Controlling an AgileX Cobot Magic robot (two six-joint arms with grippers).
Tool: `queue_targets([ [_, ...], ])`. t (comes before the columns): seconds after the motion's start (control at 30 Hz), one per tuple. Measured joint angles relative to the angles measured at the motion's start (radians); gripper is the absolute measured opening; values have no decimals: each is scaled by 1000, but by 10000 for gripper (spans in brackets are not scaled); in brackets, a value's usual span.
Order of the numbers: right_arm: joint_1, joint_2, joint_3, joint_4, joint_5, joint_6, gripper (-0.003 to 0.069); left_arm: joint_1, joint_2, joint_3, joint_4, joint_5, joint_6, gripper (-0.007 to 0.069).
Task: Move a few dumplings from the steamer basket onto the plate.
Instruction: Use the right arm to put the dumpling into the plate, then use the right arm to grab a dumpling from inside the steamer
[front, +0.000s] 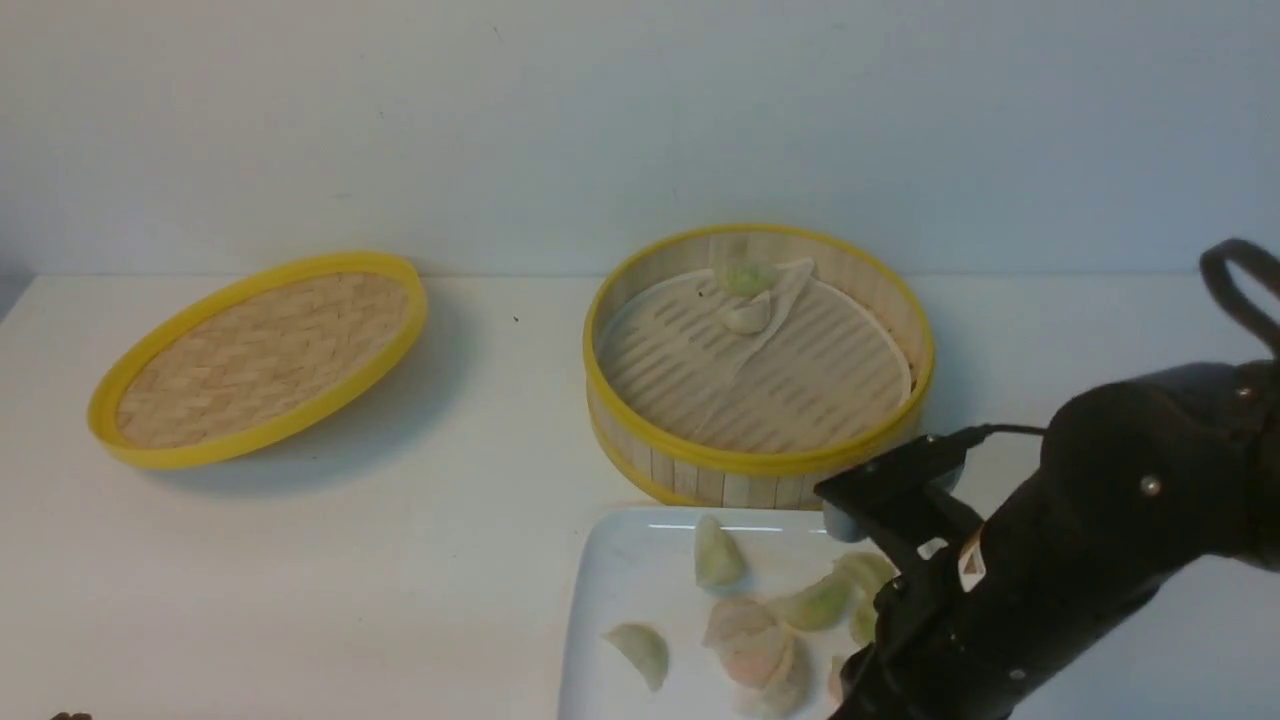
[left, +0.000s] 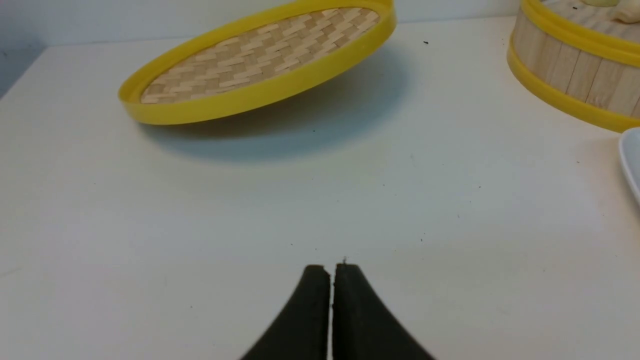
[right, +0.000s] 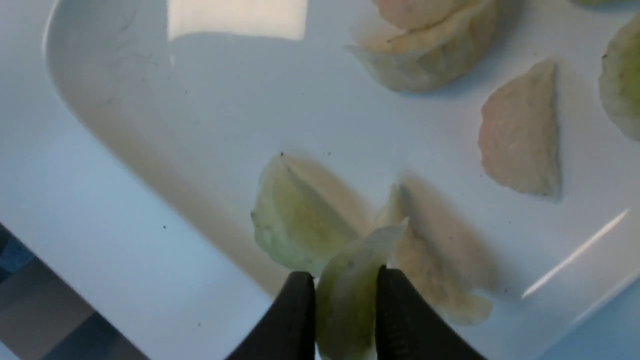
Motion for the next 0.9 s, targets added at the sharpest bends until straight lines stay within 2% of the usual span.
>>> queue_targets([
  [0.13,0,7,0,1,-51,-9,190,0,0,0,0,0,0,-6],
  [0.37,0,8,-19,-9,-68,-11,416,0,0,0,0,0,0,-6],
  [0.43,0,9,-71,-60,-60,2,440,0,0,0,0,0,0,-6],
  [0.57,-33,19,-231,-152,-48,78,440,0,0,0,0,0,0,-6],
  [0.67,-117,71,-435,-193,15,113,421,0,0,0,0,0,0,-6],
  [0.77,-195,159,-624,-186,85,103,412,0,0,0,0,0,0,-6],
  [0.9,-232,322,-872,-181,180,66,411,0,0,0,0,0,0,-6],
])
